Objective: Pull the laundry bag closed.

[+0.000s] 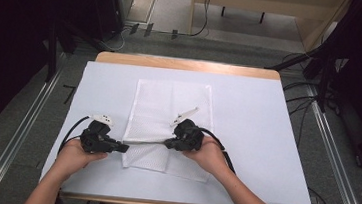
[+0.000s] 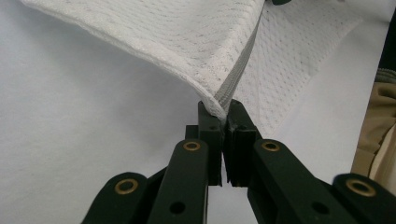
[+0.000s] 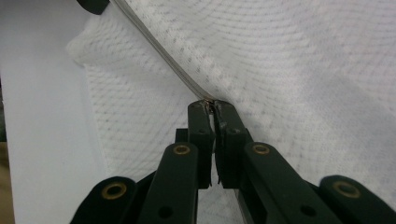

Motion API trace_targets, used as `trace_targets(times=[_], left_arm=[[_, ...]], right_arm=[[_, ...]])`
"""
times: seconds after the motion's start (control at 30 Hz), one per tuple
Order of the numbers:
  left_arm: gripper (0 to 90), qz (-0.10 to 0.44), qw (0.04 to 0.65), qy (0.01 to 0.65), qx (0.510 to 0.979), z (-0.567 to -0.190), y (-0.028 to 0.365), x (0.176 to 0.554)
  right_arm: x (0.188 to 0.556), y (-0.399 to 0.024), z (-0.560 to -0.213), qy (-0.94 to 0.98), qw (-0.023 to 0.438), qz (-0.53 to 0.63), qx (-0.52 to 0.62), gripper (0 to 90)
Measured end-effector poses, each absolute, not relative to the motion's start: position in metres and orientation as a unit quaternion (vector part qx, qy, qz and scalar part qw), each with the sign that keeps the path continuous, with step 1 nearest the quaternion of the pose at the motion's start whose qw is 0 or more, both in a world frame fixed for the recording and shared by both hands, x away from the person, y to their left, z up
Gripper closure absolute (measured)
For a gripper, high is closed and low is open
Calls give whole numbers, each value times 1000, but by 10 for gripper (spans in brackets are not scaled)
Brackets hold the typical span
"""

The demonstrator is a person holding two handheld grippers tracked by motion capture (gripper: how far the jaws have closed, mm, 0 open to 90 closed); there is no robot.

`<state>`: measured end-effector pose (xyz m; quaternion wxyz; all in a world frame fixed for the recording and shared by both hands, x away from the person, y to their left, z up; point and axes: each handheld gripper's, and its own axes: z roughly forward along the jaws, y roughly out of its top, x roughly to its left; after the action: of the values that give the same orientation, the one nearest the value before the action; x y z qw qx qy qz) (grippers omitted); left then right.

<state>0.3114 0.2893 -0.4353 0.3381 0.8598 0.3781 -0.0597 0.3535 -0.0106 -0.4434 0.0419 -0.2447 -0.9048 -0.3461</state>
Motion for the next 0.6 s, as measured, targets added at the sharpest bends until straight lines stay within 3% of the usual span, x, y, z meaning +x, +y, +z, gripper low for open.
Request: trace_targets(times=[0.6], left_arm=[[877,-64,337,380,859,-437,291,312]], right_arm=[[352,-26,-443,-903,38,-342,-256,880]])
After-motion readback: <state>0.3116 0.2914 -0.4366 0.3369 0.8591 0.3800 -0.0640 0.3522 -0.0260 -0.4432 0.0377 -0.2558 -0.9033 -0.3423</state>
